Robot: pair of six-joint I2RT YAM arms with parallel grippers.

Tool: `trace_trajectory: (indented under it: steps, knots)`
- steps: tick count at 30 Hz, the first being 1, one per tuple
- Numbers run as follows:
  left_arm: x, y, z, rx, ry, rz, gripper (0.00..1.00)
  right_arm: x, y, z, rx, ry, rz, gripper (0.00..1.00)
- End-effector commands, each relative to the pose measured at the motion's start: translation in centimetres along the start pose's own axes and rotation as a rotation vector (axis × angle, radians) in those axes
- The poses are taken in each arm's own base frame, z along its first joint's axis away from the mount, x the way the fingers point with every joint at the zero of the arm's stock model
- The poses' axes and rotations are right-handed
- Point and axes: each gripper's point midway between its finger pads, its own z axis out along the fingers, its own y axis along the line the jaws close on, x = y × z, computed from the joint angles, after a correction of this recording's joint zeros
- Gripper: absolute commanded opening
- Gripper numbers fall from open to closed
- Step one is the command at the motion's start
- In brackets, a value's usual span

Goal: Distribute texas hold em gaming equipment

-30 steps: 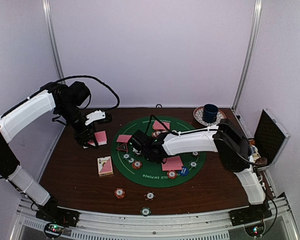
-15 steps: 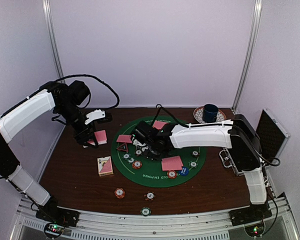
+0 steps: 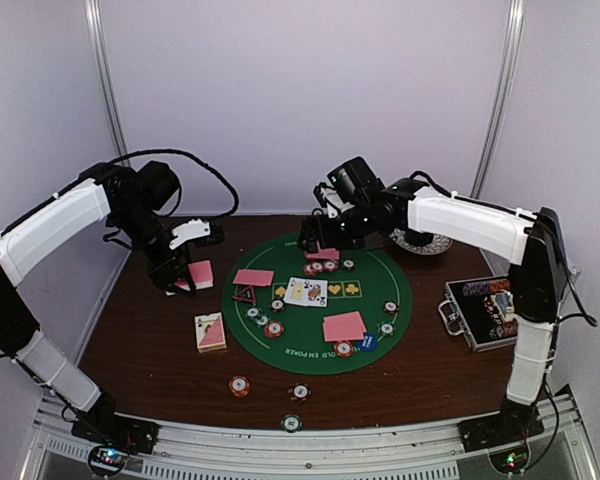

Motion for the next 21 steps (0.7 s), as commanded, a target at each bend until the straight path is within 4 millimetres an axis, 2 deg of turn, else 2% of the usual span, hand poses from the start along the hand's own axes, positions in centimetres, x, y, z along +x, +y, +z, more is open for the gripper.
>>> trace_trajectory:
  steps: [1,5,10,16,21]
  knots:
    - [-0.9,0.4,-1.1,-0.037,-0.044,0.010,0.00,1.9,8.5,-1.0,-0.434,0.145,0.282,0.89]
    - [-0.9,0.6,-0.8,-0.037,-0.043,0.002,0.00,2.0,13.0,-1.6,-0.645,0.190,0.377,0.91]
    - [-1.0,0.9,-0.8,-0.043,-0.043,0.001,0.00,2.1,17.5,-2.3,-0.810,0.249,0.413,0.94]
    - [-1.1,0.9,-0.8,-0.044,-0.044,0.001,0.00,2.8,21.0,-1.9,-0.928,0.313,0.453,0.93]
    - [-1.2,0.8,-0.8,-0.036,-0.049,0.001,0.00,3.5,22.5,-1.2,-0.947,0.348,0.456,0.91]
